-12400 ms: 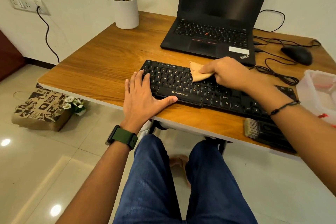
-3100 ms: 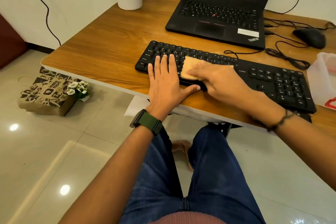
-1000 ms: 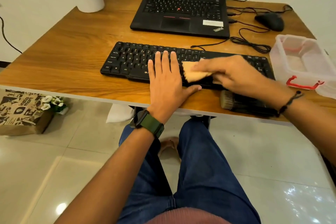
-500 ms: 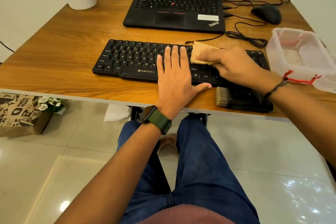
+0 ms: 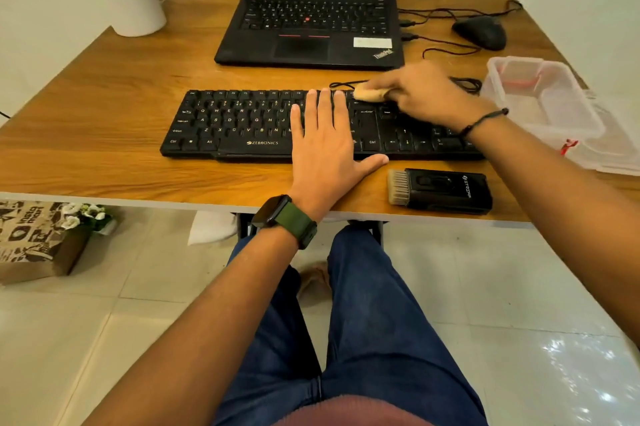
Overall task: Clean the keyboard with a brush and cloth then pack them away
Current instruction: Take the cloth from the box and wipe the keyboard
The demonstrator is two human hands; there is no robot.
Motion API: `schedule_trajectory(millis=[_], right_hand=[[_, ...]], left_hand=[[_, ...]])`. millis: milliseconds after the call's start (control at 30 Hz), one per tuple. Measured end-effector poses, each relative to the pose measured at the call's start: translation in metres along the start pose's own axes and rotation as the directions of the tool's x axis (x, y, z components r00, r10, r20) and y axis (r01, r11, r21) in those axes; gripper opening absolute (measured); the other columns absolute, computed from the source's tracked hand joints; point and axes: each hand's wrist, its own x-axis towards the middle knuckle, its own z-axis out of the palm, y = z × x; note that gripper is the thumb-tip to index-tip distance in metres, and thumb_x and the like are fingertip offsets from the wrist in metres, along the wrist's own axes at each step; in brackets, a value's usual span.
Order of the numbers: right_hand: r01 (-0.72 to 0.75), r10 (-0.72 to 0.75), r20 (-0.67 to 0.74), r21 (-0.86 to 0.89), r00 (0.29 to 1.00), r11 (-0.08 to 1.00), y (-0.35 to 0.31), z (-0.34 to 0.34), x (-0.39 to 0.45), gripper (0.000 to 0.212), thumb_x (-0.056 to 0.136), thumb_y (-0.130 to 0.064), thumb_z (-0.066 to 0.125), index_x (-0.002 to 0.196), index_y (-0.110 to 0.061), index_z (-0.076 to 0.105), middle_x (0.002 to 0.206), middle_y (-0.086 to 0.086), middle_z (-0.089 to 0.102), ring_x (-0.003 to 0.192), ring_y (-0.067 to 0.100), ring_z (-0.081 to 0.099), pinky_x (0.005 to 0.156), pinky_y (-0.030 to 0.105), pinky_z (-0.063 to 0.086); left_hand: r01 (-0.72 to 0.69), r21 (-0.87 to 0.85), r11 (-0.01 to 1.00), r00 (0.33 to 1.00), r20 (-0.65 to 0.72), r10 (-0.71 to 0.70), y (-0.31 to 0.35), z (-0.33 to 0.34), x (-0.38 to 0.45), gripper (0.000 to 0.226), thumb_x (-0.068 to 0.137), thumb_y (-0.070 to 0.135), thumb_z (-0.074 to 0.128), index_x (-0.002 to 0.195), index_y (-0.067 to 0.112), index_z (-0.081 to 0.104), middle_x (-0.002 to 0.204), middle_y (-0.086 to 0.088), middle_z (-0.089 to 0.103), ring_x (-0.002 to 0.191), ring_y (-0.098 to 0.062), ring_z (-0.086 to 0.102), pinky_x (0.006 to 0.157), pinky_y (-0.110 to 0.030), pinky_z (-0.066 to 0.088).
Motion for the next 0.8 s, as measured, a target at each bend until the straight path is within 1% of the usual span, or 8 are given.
schedule_trajectory(millis=[167, 300, 367, 467, 533, 600, 700, 800], right_hand=[[0.155, -0.155, 0.017, 0.044, 0.988, 0.987, -0.005, -0.001, -0.039, 0.039, 0.092, -0.008, 0.049, 0.127, -0.024, 0.056, 0.132, 0.002, 0.056, 0.125, 0.023, 0.047, 0.102, 0.033, 0.033], [0.25, -0.275, 0.117, 0.194, 0.954, 0.949, -0.003, -0.014, -0.069, 0.039, 0.09, -0.005, 0.052, 0.123, -0.025, 0.058, 0.127, -0.003, 0.058, 0.123, 0.013, 0.047, 0.104, 0.031, 0.034], [0.188, -0.221, 0.083, 0.292, 0.972, 0.938, 0.0, -0.024, -0.068, 0.04, 0.091, -0.002, 0.05, 0.122, -0.025, 0.057, 0.125, -0.006, 0.056, 0.118, 0.005, 0.045, 0.099, 0.02, 0.034], [0.049, 0.012, -0.156, 0.381, 0.988, 0.923, 0.009, -0.034, -0.044, 0.039, 0.092, -0.001, 0.045, 0.125, -0.02, 0.057, 0.129, -0.001, 0.055, 0.118, 0.006, 0.044, 0.095, 0.015, 0.033], [-0.034, 0.101, -0.204, 0.308, 0.974, 0.951, 0.014, -0.031, -0.017, 0.038, 0.094, -0.004, 0.044, 0.127, -0.018, 0.056, 0.133, 0.004, 0.054, 0.123, 0.017, 0.045, 0.101, 0.025, 0.035], [-0.077, 0.1, -0.118, 0.187, 0.988, 0.979, 0.016, -0.021, 0.004, 0.039, 0.094, -0.007, 0.043, 0.128, -0.021, 0.055, 0.134, 0.007, 0.053, 0.124, 0.023, 0.046, 0.103, 0.034, 0.037], [-0.016, 0.014, 0.055, 0.036, 0.998, 0.999, 0.01, 0.0, 0.009, 0.037, 0.095, -0.011, 0.044, 0.129, -0.022, 0.054, 0.134, 0.006, 0.054, 0.122, 0.025, 0.048, 0.1, 0.034, 0.036], [0.026, -0.027, 0.029, 0.043, 0.999, 0.999, 0.008, 0.003, -0.011, 0.037, 0.095, -0.013, 0.045, 0.128, -0.026, 0.055, 0.133, 0.005, 0.055, 0.124, 0.025, 0.047, 0.103, 0.037, 0.035]], left_hand=[[-0.024, 0.016, 1.0, 0.999, -0.034, 0.025, -0.002, 0.004, -0.001, 0.105, 0.074, 0.073, 0.048, 0.145, 0.003, 0.015, 0.152, -0.018, 0.017, 0.142, -0.031, 0.009, 0.114, -0.047, -0.003], [-0.035, 0.022, 0.999, 0.998, -0.046, 0.036, -0.001, 0.005, 0.001, 0.104, 0.074, 0.071, 0.05, 0.145, 0.003, 0.016, 0.152, -0.017, 0.018, 0.142, -0.031, 0.01, 0.114, -0.047, -0.002], [-0.043, 0.023, 0.999, 0.998, -0.054, 0.044, 0.0, 0.005, 0.0, 0.103, 0.075, 0.07, 0.051, 0.145, 0.003, 0.016, 0.152, -0.017, 0.019, 0.142, -0.031, 0.01, 0.114, -0.047, -0.002], [-0.06, 0.027, 0.998, 0.997, -0.056, 0.061, 0.001, 0.004, -0.001, 0.101, 0.076, 0.069, 0.049, 0.145, 0.003, 0.017, 0.152, -0.016, 0.019, 0.142, -0.031, 0.01, 0.114, -0.047, -0.001], [-0.077, 0.022, 0.997, 0.996, -0.052, 0.078, 0.004, 0.002, 0.001, 0.101, 0.076, 0.07, 0.048, 0.145, 0.003, 0.017, 0.152, -0.016, 0.019, 0.142, -0.03, 0.01, 0.114, -0.047, -0.001], [-0.095, 0.014, 0.995, 0.995, -0.036, 0.095, 0.008, 0.002, 0.004, 0.101, 0.076, 0.071, 0.047, 0.145, 0.003, 0.016, 0.152, -0.015, 0.018, 0.142, -0.03, 0.008, 0.114, -0.047, -0.001], [-0.112, 0.017, 0.994, 0.993, -0.029, 0.113, 0.012, 0.006, 0.007, 0.103, 0.075, 0.072, 0.045, 0.145, 0.003, 0.016, 0.152, -0.016, 0.018, 0.143, -0.029, 0.008, 0.114, -0.047, -0.001], [-0.122, 0.03, 0.992, 0.992, -0.031, 0.123, 0.01, 0.008, 0.007, 0.106, 0.073, 0.076, 0.044, 0.145, 0.003, 0.017, 0.152, -0.016, 0.019, 0.143, -0.029, 0.009, 0.114, -0.046, -0.001]])
